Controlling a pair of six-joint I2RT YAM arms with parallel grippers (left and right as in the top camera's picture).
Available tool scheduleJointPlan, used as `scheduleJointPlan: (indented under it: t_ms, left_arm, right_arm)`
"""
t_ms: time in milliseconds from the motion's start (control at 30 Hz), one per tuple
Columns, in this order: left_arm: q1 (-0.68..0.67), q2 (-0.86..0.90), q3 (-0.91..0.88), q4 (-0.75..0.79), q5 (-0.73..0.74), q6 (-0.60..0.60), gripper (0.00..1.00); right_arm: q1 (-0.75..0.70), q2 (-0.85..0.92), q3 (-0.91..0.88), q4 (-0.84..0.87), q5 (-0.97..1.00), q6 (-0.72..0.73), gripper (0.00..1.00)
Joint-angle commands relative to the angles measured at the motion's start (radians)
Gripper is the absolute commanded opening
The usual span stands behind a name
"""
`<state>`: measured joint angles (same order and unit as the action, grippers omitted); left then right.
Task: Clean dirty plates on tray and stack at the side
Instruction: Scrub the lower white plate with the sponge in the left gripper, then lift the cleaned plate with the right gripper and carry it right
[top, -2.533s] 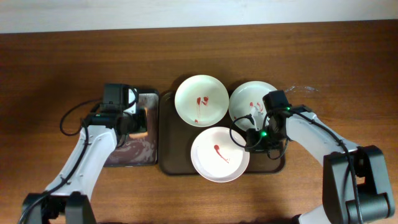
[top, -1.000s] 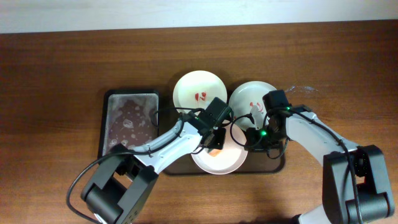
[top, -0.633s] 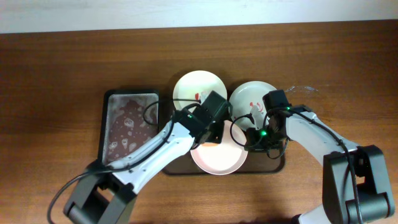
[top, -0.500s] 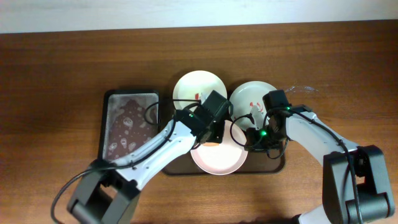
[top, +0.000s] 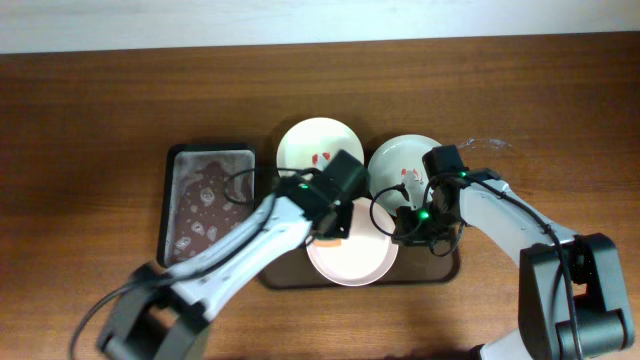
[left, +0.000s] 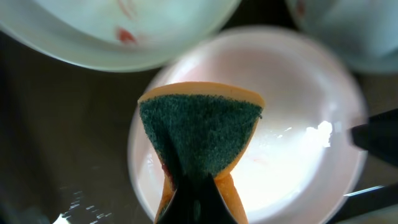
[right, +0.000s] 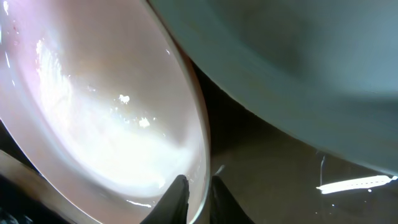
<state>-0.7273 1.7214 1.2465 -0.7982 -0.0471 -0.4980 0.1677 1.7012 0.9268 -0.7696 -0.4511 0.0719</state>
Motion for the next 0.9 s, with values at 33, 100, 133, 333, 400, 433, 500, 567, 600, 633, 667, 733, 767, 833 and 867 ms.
scheduleJointPlan:
  t_ms: [33,100,133,333,400,433,500,567,600,633,667,733,767,833,867]
  left_arm:
    - [0.113,-0.078,0.003,-0.077,-0.106,-0.001,0.00]
    - [0.185,-0.078,0.003,-0.094,-0.125,0.038,0.00]
    - [0.239,-0.078,0.003,-0.094,-0.126,0.082,0.00]
    - [0.481,-0.061,-0.003,-0.088,-0.126,0.226,0.00]
    - [0.526,-0.035,-0.003,-0.084,-0.117,0.303,0.00]
    - [0.546,-0.016,-0.003,-0.080,-0.105,0.334,0.00]
    - [0.575,0.035,-0.003,-0.071,-0.101,0.336,0.00]
    - [0.582,0.084,-0.003,-0.058,-0.098,0.340,0.00]
    - [0.582,0.106,-0.003,-0.050,-0.085,0.361,0.00]
    - [0.582,0.133,-0.003,-0.039,-0.036,0.420,0.00]
    - [0.582,0.152,-0.003,-0.036,-0.015,0.451,0.00]
    - [0.582,0.187,-0.003,-0.039,-0.019,0.471,0.00]
    - [0.582,0.193,-0.003,-0.042,-0.019,0.502,0.00]
    - [0.584,0.197,-0.003,-0.044,-0.032,0.568,0.00]
    - [0.586,0.197,-0.003,-0.044,-0.050,0.567,0.05]
  right_arm:
    - [0.011,0.003,0.012,-0.001,-0.009,-0.011,0.24]
    - [0.011,0.003,0.012,0.000,-0.008,-0.011,0.24]
    - [0.011,0.004,0.012,-0.001,-0.008,-0.012,0.25]
    - [0.011,0.007,-0.019,0.023,0.003,-0.011,0.25]
    - [0.011,0.007,-0.021,0.023,0.003,-0.011,0.21]
    - [0.011,0.007,-0.025,0.026,0.003,-0.011,0.20]
    - [0.011,0.007,-0.039,0.032,0.003,-0.011,0.20]
    - [0.011,0.007,-0.058,0.050,0.005,-0.011,0.17]
    - [0.011,0.007,-0.060,0.053,0.011,-0.011,0.16]
    - [0.011,0.007,-0.060,0.057,0.010,-0.011,0.11]
    - [0.011,0.007,-0.060,0.062,0.010,-0.011,0.05]
    - [0.011,0.007,-0.060,0.064,0.010,-0.011,0.04]
    - [0.011,0.007,-0.058,0.064,0.010,-0.011,0.04]
    - [0.011,-0.008,-0.042,0.043,0.011,-0.013,0.04]
    - [0.011,-0.019,-0.028,0.025,0.015,-0.016,0.04]
